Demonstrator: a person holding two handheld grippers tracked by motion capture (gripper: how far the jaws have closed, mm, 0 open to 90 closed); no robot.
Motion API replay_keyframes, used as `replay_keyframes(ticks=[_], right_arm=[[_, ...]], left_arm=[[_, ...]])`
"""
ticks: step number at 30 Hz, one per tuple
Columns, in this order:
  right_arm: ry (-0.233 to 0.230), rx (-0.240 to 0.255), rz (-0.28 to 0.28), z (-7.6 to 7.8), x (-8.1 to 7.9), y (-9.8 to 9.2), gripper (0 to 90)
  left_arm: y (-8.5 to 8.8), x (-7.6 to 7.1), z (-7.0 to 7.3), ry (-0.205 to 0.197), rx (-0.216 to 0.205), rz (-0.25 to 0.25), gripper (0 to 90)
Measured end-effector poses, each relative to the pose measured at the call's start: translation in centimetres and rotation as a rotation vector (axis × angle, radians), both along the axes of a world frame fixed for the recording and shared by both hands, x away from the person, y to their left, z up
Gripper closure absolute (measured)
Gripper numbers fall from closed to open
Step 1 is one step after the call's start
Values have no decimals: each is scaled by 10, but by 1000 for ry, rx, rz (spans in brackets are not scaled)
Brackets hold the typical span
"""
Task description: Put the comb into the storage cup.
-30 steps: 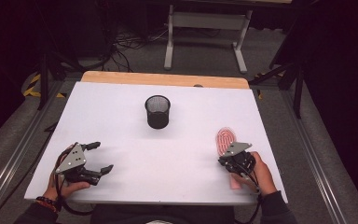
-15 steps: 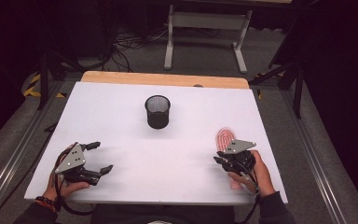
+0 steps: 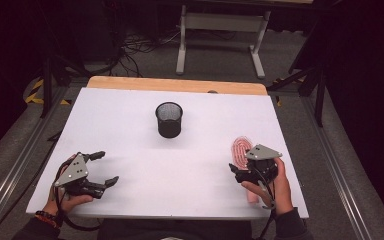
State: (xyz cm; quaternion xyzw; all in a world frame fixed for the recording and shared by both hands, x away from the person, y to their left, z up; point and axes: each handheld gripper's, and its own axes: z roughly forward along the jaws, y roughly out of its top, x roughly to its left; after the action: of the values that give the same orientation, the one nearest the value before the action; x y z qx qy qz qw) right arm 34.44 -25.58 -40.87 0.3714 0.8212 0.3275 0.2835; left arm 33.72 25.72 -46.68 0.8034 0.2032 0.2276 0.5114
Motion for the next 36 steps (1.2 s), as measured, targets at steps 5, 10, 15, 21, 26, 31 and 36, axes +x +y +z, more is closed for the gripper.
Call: replay_keyframes(ticks=[5,10,15,21,26,31,36], right_arm=[[-12,40,-147,5,-1,-12,189],[46,68,-273,4,-1,-27,169],[130,73,-326,-8,0,-30,160],[239,52,-310,-22,3,-24,162],[280,35,-312,-31,4,-21,197],[308,33,-321,-41,7,-23,347],[300,41,-327,-40,8,-25,427]], left_arm=[[-1,-1,0,2,3,-1,89],[-2,-1,1,5,5,-7,91],[-2,-2,1,6,0,-13,91],[-1,-2,1,6,-4,-13,91],[-1,-2,1,7,-1,-13,93],[-2,-2,1,9,0,-22,93],[-2,-2,1,10,1,-14,93]])
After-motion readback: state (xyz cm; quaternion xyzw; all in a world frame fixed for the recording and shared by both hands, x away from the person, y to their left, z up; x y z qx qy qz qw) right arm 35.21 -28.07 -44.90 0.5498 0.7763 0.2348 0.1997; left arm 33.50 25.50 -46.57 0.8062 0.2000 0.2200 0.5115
